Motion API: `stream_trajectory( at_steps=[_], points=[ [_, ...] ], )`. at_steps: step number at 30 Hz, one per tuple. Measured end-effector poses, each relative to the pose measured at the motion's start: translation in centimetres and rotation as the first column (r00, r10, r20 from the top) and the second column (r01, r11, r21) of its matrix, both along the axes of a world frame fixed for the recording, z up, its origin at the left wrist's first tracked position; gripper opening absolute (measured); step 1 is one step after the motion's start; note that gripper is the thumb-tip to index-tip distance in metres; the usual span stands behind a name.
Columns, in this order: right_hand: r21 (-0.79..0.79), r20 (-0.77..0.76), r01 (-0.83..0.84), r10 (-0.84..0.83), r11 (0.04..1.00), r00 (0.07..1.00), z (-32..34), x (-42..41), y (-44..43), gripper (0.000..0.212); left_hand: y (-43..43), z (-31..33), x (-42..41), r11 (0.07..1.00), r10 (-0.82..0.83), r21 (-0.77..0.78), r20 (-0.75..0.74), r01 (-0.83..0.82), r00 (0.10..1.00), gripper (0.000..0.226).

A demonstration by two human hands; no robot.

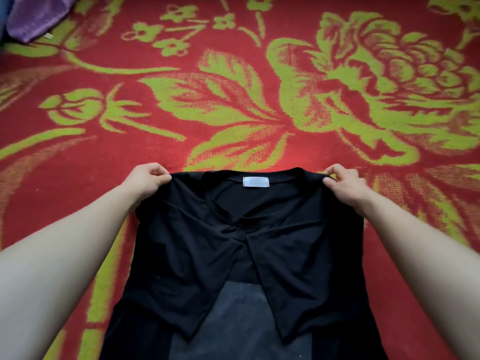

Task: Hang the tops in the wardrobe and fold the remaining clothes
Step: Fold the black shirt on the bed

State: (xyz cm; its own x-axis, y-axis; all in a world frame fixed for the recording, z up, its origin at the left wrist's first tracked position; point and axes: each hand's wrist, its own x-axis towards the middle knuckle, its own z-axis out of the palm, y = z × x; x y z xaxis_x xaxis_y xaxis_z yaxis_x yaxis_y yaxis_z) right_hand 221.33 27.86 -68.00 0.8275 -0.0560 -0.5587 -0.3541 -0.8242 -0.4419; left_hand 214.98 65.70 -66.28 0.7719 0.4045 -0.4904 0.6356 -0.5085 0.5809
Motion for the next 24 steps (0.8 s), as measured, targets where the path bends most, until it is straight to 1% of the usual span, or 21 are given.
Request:
stream_trajectory(
  at_steps=[1,3,5,6,8,10,11,12,13,15,16,17,18,20,22,23,24],
  points=[
    [0.099,0.01,0.039,-0.04,0.994,0.999,0.5,0.2,-0.2,0.006,0.1,0.4,-0.1,0.998,0.042,-0.039,0.038,-0.04,0.998,0.019],
    [0.276,-0.011,0.075,-0.075,0.958,0.997,1.7,0.1,-0.8,0.014,0.2,1.5,-0.3,0.992,0.086,-0.106,0.126,-0.073,0.988,0.022],
    [0.366,-0.023,0.07,-0.067,0.928,0.998,2.9,-0.8,-1.5,0.019,0.4,2.8,-1.2,0.99,0.057,-0.135,0.215,-0.028,0.975,0.023],
    [0.392,0.007,0.064,-0.072,0.918,0.997,3.7,-1.4,-1.8,0.021,0.7,3.6,-1.9,0.993,0.017,-0.12,0.248,0.014,0.969,0.022],
    [0.428,0.125,0.089,-0.157,0.899,0.98,4.8,-3.0,-2.7,0.025,1.3,5.1,-3.1,0.991,-0.052,-0.101,0.307,0.087,0.95,0.021],
    [0.469,0.234,0.126,-0.261,0.874,0.937,5.8,-5.1,-3.3,0.028,1.7,6.2,-4.4,0.987,-0.062,-0.115,0.353,0.109,0.934,0.022],
    [0.477,0.278,0.116,-0.275,0.871,0.92,6.3,-6.5,-3.4,0.029,1.7,6.6,-5.1,0.987,-0.067,-0.11,0.366,0.114,0.928,0.022],
    [0.455,0.329,0.078,-0.249,0.887,0.911,6.7,-8.0,-3.4,0.028,1.5,6.9,-6.0,0.986,-0.075,-0.11,0.372,0.124,0.925,0.022],
    [0.395,0.391,0.017,-0.185,0.919,0.902,7.0,-9.7,-3.4,0.024,1.3,7.3,-7.1,0.983,-0.088,-0.116,0.372,0.14,0.924,0.022],
    [0.206,0.534,-0.139,0.008,0.969,0.845,7.5,-12.4,-3.7,0.014,1.1,8.1,-9.7,0.975,-0.122,-0.128,0.369,0.18,0.921,0.023],
    [0.105,0.613,-0.22,0.111,0.97,0.782,7.8,-13.6,-4.0,0.007,1.0,8.4,-11.0,0.971,-0.147,-0.124,0.373,0.206,0.916,0.022],
    [0.001,0.684,-0.291,0.212,0.957,0.698,8.1,-14.8,-4.6,0.004,0.9,8.7,-12.5,0.966,-0.173,-0.112,0.382,0.232,0.908,0.022],
    [-0.101,0.728,-0.358,0.314,0.928,0.61,8.2,-15.8,-5.1,0.008,0.7,8.9,-14.0,0.962,-0.201,-0.094,0.389,0.256,0.899,0.019],
    [-0.257,0.729,-0.514,0.513,0.819,0.453,8.2,-18.2,-6.2,0.009,0.2,8.8,-17.3,0.948,-0.265,-0.067,0.375,0.312,0.888,0.008],
    [-0.383,0.641,-0.656,0.699,0.65,0.318,7.5,-20.4,-6.9,0.006,0.1,8.1,-20.1,0.924,-0.348,-0.031,0.348,0.382,0.87,0.007],
    [-0.451,0.571,-0.699,0.782,0.555,0.252,6.8,-21.4,-7.1,0.006,0.1,7.5,-21.4,0.899,-0.422,0.03,0.327,0.437,0.845,0.007],
    [-0.498,0.496,-0.726,0.843,0.474,0.21,6.2,-22.4,-7.1,0.005,0.4,6.8,-22.4,0.843,-0.536,0.133,0.29,0.521,0.793,0.007]
  ],
)
